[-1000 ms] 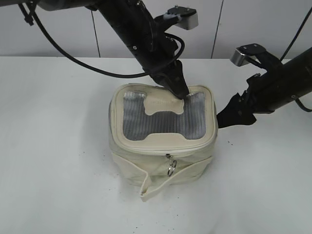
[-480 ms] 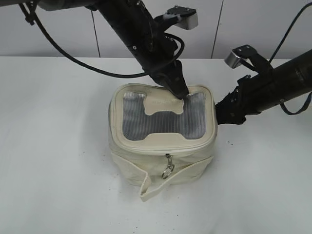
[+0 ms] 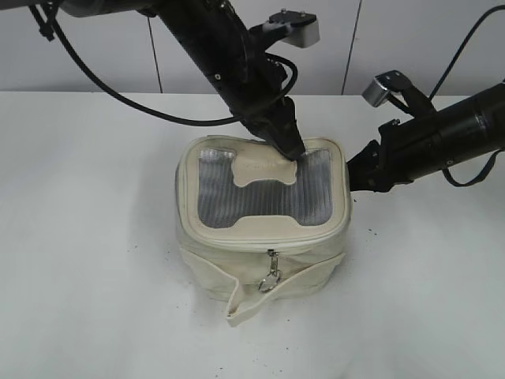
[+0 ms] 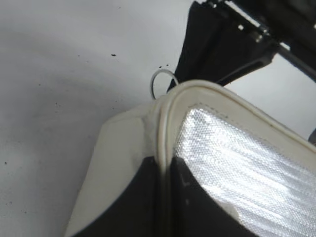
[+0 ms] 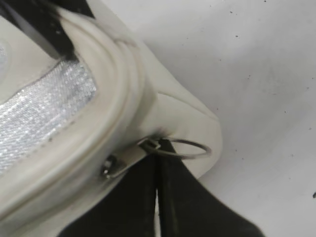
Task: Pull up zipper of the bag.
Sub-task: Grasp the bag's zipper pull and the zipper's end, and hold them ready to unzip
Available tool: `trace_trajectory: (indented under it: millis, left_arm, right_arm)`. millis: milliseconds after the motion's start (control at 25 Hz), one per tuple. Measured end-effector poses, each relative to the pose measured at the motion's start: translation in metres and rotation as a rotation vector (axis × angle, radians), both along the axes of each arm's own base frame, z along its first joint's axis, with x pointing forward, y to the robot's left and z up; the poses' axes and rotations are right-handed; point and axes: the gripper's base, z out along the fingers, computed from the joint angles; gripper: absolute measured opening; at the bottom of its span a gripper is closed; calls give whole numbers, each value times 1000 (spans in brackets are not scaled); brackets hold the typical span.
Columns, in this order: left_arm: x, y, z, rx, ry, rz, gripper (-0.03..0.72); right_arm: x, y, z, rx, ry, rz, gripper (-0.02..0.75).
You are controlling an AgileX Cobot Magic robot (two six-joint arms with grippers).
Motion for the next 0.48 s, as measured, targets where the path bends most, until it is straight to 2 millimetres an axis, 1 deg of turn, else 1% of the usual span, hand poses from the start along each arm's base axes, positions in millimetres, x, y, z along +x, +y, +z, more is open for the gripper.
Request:
trace_trajectory:
  millis: [40, 200, 480]
  left_arm:
    - [0, 0, 0, 1, 9, 15, 43]
    - [1, 0, 0, 0, 26, 60, 42]
    - [3, -2, -2, -5, 36, 130, 42]
  right_arm:
    - [0, 0, 0, 4, 12, -5, -15]
    - [-3, -2, 3, -15, 88, -34, -16]
    - [-19, -7, 26, -80, 196, -54, -16]
